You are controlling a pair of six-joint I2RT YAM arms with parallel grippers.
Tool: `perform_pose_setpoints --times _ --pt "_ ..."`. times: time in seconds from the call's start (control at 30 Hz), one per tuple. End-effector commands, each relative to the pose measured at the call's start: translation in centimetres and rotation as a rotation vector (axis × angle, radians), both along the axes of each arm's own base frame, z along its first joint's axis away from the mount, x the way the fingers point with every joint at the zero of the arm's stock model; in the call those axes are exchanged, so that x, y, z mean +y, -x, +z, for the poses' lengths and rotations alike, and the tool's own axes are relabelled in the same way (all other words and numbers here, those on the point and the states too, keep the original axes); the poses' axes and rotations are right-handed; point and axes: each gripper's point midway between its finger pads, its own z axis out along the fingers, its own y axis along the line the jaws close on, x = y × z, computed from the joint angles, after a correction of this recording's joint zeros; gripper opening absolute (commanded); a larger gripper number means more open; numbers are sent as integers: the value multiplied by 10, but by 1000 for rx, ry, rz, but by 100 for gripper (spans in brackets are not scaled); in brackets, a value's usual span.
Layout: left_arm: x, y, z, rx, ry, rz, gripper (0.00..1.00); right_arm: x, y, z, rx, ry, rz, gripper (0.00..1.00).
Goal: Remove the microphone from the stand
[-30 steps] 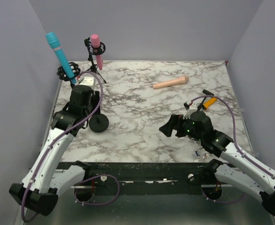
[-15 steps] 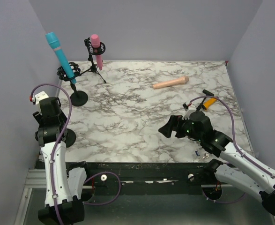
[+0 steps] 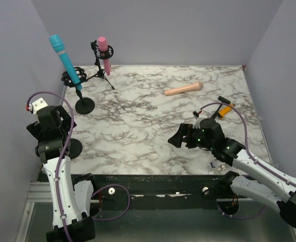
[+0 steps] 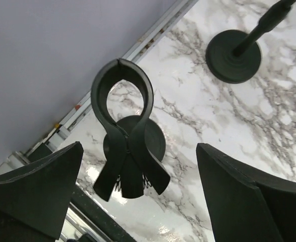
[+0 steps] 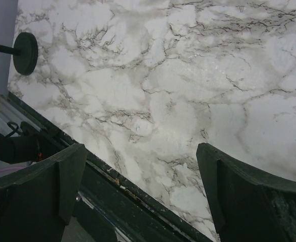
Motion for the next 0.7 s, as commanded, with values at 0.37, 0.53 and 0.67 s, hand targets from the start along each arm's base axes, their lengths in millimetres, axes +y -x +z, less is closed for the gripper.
perform_pose_setpoints --times 0.37,0.53,0.67 --pt "-80 -45 187 -640 133 -408 99 12 -7 19 -24 -42 17 100" --pt "-87 -74 218 -731 167 -486 99 9 -7 22 -22 -29 7 100" --pt "-82 -106 230 -751 188 -506 99 5 -8 29 -42 -35 -10 100"
